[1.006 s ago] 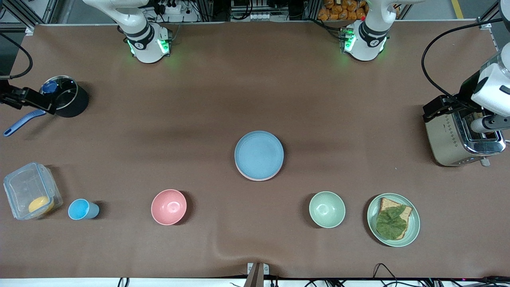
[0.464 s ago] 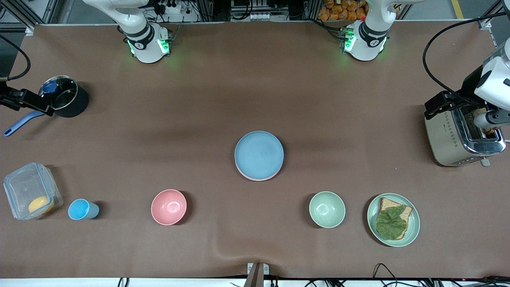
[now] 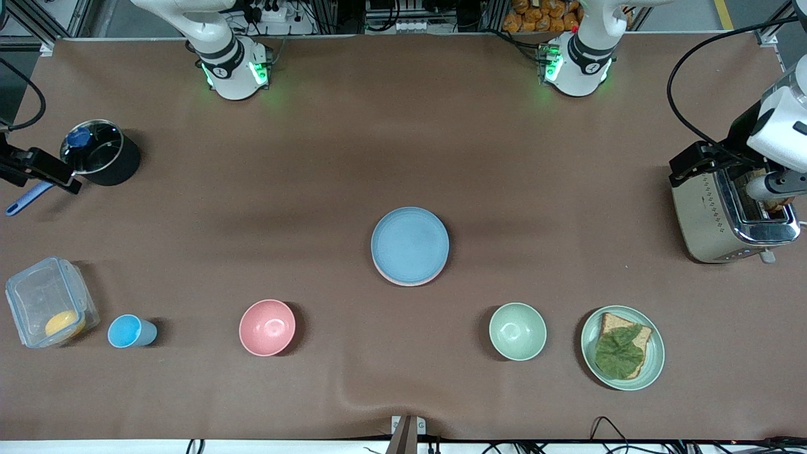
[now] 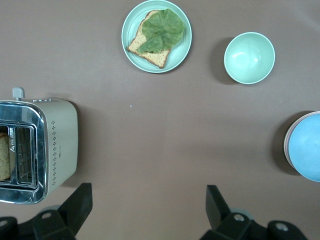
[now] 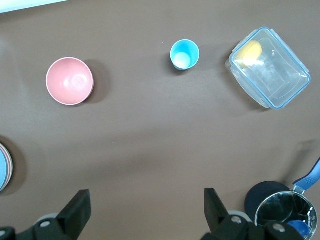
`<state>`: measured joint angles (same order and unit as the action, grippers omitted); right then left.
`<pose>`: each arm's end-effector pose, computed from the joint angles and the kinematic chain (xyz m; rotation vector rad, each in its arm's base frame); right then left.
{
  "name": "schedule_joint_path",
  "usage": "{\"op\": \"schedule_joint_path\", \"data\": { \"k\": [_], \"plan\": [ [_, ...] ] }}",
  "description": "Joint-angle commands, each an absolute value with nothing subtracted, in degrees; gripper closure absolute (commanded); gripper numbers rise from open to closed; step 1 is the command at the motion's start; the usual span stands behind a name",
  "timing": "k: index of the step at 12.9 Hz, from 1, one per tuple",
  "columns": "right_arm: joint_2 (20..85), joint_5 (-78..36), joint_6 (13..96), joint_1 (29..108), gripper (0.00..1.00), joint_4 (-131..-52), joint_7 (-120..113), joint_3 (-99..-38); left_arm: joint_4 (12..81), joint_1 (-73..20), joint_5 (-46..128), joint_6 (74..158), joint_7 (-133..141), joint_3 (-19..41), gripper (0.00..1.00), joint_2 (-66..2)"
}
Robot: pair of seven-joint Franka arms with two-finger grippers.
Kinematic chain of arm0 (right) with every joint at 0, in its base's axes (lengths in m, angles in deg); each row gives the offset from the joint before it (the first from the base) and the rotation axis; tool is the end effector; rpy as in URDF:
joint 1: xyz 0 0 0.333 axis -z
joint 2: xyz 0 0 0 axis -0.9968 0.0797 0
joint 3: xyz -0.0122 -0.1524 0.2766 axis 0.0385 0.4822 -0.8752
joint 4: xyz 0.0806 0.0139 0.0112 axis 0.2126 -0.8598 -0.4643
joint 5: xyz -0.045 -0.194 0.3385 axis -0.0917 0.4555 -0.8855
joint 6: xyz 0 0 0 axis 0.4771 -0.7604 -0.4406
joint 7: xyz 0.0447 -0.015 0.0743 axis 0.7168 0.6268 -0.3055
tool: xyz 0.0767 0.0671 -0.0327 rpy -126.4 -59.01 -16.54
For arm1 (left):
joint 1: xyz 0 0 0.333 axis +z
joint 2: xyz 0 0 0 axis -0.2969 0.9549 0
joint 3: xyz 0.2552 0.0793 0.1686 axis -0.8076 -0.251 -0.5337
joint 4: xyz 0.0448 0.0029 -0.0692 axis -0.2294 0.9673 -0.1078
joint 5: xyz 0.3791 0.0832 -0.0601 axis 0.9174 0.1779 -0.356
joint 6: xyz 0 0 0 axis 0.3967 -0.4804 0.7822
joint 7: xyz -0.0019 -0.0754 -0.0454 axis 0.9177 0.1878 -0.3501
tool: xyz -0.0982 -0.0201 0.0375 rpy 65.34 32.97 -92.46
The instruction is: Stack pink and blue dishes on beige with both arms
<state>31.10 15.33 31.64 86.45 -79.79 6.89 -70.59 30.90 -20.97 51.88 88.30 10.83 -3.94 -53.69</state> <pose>0.5694 -0.0389 0.6281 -3.1152 0.2530 -0.0728 0.5714 -0.0665 0.6294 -3.1143 -0.1613 -0.0220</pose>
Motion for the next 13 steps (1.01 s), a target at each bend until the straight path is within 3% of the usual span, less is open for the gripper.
{"op": "schedule_joint_path", "data": {
  "k": [1, 13],
  "plan": [
    [31.0, 16.1, 32.0, 86.8, 0.00, -79.9, 6.4, -71.3, 31.4, -21.0, 52.3, 87.2, 9.6, -3.8, 0.00, -54.8],
    [31.0, 16.1, 31.4, 87.0, 0.00, -80.2, 6.4, -71.3, 31.1, -20.8, 51.7, 85.7, 6.7, -3.7, 0.00, -54.8]
  ]
}}
